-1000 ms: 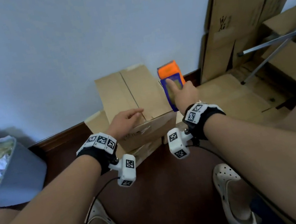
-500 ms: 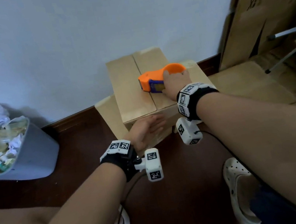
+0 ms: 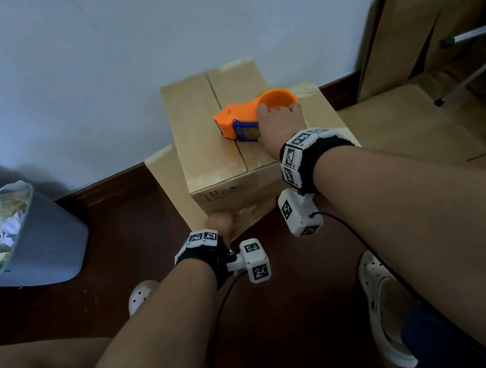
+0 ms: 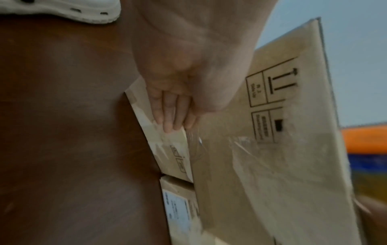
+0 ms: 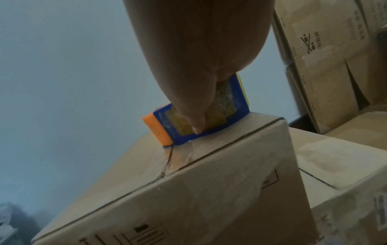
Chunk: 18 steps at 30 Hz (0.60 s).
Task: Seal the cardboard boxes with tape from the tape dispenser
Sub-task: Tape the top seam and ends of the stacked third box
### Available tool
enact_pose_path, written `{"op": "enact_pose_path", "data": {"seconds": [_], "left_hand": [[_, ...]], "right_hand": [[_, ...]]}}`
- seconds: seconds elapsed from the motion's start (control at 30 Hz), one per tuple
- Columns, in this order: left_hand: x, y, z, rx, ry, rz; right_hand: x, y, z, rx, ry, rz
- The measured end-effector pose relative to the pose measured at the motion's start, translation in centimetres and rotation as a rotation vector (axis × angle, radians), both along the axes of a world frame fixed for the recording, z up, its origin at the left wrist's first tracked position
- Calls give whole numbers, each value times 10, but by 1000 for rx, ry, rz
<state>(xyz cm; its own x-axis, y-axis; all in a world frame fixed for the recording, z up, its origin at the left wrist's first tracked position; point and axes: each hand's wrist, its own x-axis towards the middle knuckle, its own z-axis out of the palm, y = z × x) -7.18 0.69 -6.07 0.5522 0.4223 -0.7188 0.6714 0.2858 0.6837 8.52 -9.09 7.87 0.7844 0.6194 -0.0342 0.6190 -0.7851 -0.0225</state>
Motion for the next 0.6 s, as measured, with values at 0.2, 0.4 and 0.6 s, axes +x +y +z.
{"op": "enact_pose_path", "data": {"seconds": [0.2, 0.4, 0.6], "left_hand": [[5, -18, 48, -174, -102, -370], [3, 3, 44, 759, 174, -890], [12, 16, 99, 1283, -481, -893]], "right_hand": [[-5, -1, 1, 14, 3, -7], [-10, -5, -1, 2, -18, 2], [-7, -5, 2, 23, 27, 6]]}}
